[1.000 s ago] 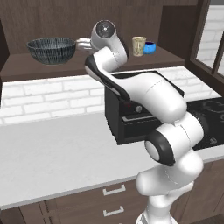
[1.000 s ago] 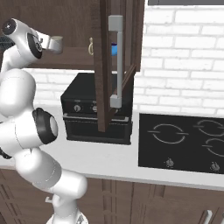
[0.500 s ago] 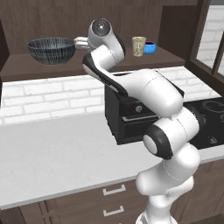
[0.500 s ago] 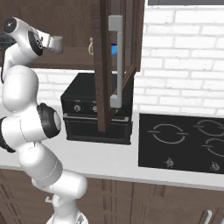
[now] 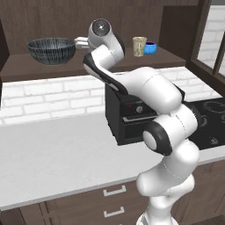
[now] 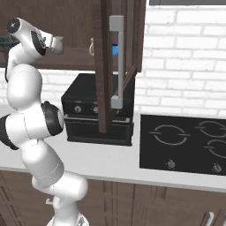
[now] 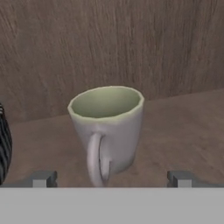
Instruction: Gather all objects into one cabinet and sort the glasses and bowls to opposite sides.
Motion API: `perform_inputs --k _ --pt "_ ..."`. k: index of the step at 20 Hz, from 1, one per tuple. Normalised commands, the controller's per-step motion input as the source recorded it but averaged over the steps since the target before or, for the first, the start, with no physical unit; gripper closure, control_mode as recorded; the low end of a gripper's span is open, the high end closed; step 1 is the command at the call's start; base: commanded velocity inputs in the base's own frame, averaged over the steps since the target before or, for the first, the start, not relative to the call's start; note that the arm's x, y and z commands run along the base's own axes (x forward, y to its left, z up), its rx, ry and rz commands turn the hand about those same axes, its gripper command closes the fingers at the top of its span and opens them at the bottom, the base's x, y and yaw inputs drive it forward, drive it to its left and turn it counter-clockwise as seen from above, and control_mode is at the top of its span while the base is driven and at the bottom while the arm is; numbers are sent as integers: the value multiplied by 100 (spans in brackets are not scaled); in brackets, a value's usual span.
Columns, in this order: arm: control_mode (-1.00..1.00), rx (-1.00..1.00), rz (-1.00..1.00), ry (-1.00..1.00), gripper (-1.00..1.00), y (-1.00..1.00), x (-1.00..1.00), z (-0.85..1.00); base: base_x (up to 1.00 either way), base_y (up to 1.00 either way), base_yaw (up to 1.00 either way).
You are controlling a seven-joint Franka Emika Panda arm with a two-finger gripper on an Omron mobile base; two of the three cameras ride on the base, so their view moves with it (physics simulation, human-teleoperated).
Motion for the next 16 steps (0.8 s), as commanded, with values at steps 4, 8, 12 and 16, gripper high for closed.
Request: perform_inputs --k 4,8,12,16 --pt "-100 0 0 0 -100 0 23 -3 0 0 0" --pt "-100 0 0 0 -100 0 15 0 0 0 0" --pt "-100 0 0 1 -100 2 19 0 0 0 0" --pt "-100 0 0 3 -100 8 16 0 0 0 0"
